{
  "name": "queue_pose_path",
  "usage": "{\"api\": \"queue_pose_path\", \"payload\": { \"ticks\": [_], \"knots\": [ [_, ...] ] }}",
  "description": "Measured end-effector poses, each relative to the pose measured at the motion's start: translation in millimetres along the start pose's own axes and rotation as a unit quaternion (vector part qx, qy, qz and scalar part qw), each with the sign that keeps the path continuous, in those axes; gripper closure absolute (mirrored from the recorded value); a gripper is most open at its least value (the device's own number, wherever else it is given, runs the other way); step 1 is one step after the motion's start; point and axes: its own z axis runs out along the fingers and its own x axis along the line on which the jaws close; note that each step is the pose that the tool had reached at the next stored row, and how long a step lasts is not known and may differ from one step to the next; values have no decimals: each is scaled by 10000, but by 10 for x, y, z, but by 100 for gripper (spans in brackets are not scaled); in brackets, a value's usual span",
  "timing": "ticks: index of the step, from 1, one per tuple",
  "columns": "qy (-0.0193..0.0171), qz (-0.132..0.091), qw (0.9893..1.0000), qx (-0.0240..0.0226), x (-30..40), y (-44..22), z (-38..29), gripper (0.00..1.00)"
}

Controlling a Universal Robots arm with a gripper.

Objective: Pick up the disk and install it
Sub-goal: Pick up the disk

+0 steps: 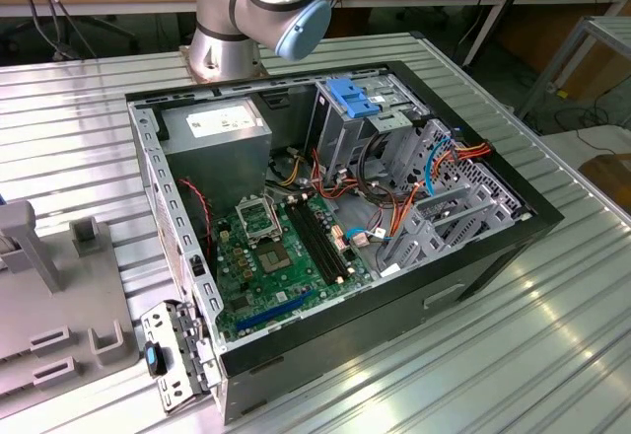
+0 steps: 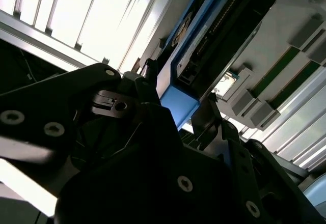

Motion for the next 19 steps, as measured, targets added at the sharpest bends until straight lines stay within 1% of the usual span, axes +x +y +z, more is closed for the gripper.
{"api": "queue_pose_path", "payload": {
  "ticks": [4, 5, 7, 19],
  "knots": [
    [0, 0, 10000, 0, 0, 0, 1, 47],
    [0, 0, 10000, 0, 0, 0, 1, 49],
    [0, 0, 10000, -1, 0, 0, 1, 62],
    [0, 0, 10000, 0, 0, 0, 4, 63]
  ]
}}
